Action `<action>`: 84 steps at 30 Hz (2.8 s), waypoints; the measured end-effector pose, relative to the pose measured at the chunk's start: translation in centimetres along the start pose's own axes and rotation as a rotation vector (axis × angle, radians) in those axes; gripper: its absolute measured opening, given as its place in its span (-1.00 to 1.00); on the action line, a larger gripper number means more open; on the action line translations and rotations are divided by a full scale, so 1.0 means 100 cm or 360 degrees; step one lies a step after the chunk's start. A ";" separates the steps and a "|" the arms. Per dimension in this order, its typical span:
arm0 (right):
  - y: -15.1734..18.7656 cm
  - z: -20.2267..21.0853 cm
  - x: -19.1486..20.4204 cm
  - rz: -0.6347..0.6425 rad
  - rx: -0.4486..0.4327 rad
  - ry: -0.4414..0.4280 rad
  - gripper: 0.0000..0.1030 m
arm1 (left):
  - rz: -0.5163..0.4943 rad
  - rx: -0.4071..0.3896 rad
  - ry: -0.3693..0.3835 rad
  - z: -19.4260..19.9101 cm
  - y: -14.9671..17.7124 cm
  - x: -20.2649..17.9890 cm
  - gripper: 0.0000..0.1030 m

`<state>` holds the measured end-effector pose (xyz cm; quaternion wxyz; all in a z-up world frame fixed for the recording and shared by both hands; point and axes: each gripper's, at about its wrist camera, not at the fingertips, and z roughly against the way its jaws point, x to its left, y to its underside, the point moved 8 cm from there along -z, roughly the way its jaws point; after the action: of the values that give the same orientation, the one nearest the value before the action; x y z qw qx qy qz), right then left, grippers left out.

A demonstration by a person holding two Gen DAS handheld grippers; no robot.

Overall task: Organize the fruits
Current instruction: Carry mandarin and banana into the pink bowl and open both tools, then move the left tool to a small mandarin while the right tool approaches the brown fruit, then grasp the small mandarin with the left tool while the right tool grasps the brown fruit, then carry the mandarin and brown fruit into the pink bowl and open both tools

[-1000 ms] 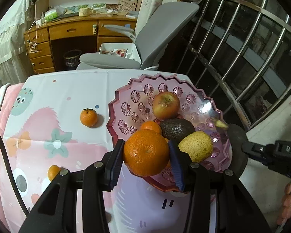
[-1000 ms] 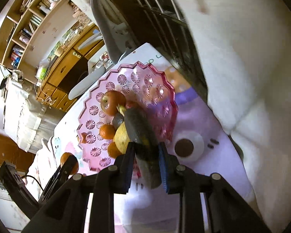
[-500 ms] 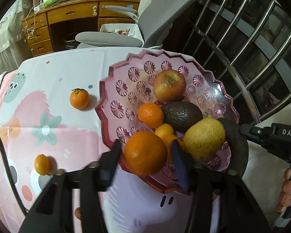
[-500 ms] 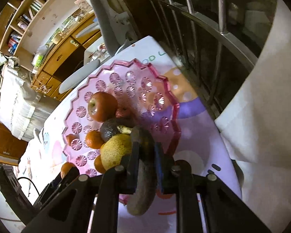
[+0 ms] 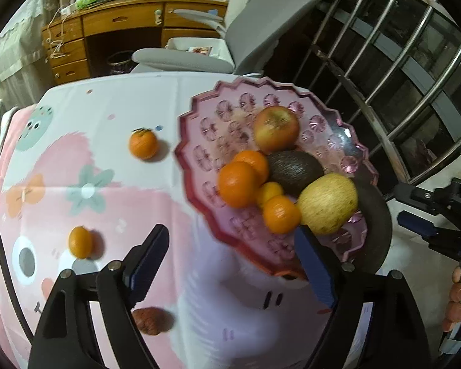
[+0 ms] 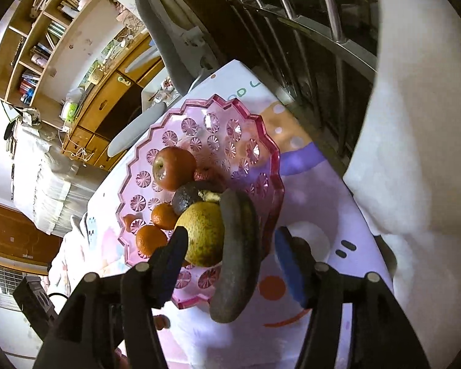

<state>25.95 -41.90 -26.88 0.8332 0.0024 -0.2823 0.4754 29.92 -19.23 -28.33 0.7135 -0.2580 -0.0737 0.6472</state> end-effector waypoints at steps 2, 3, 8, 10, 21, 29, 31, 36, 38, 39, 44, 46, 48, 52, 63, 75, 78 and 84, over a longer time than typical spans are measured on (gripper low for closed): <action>0.005 0.002 0.000 -0.0001 -0.0018 0.0004 0.21 | 0.0024 0.0011 -0.0012 0.002 0.004 0.010 0.71; 0.009 0.003 0.000 0.0002 -0.0025 0.0010 0.25 | 0.0034 0.0023 -0.0017 0.003 0.007 0.015 0.71; 0.034 0.004 0.004 0.0011 -0.0046 0.0006 0.31 | 0.0084 0.0119 -0.0024 0.008 0.016 0.036 0.71; 0.045 0.004 0.007 0.0019 -0.0054 0.0003 0.34 | 0.0107 0.0140 -0.0009 0.014 0.018 0.045 0.71; 0.088 -0.008 0.041 0.0121 -0.0159 -0.0011 0.43 | 0.0135 0.0269 -0.0010 0.027 0.014 0.095 0.77; 0.128 -0.030 0.065 0.0259 -0.0197 0.0100 0.45 | 0.0036 0.0350 -0.0060 0.029 0.000 0.125 0.79; 0.136 -0.035 0.072 0.0293 -0.0213 0.0118 0.45 | 0.0016 0.0355 -0.0067 0.026 -0.004 0.132 0.79; 0.155 -0.051 0.090 0.0361 -0.0225 0.0153 0.45 | -0.0032 0.0394 -0.0056 0.014 -0.010 0.146 0.78; 0.162 -0.057 0.098 0.0388 -0.0221 0.0167 0.45 | -0.0040 0.0421 -0.0049 0.006 -0.010 0.151 0.78; 0.166 -0.062 0.101 0.0398 -0.0203 0.0176 0.45 | -0.0044 0.0434 -0.0049 0.001 -0.009 0.154 0.78; 0.179 -0.079 0.122 0.0474 -0.0167 0.0180 0.45 | -0.0038 0.0508 -0.0040 -0.020 -0.002 0.165 0.78; 0.184 -0.085 0.128 0.0511 -0.0153 0.0187 0.45 | -0.0042 0.0550 -0.0030 -0.029 0.002 0.169 0.78; 0.191 -0.091 0.135 0.0559 -0.0137 0.0196 0.45 | -0.0054 0.0585 -0.0040 -0.036 0.006 0.171 0.78; 0.200 -0.099 0.146 0.0647 -0.0118 0.0206 0.45 | -0.0070 0.0625 -0.0020 -0.045 0.011 0.174 0.69; 0.216 -0.120 0.163 0.0821 -0.0052 0.0247 -0.11 | -0.0139 0.0671 -0.0003 -0.057 0.023 0.169 0.07; 0.216 -0.123 0.163 0.0814 -0.0009 0.0219 -0.42 | -0.0149 0.0637 0.0054 -0.058 0.017 0.159 -0.45; 0.211 -0.119 0.165 0.0809 -0.0008 0.0189 -0.43 | -0.0136 0.0631 0.0056 -0.055 0.017 0.156 -0.46; 0.197 -0.095 0.176 0.0844 -0.0068 0.0089 -0.43 | -0.0087 0.0556 0.0049 -0.037 0.006 0.150 -0.46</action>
<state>21.67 -14.58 -31.76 0.6870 -0.1025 -0.2598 0.6709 33.27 -5.81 -35.21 0.7659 -0.1378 0.0439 0.6265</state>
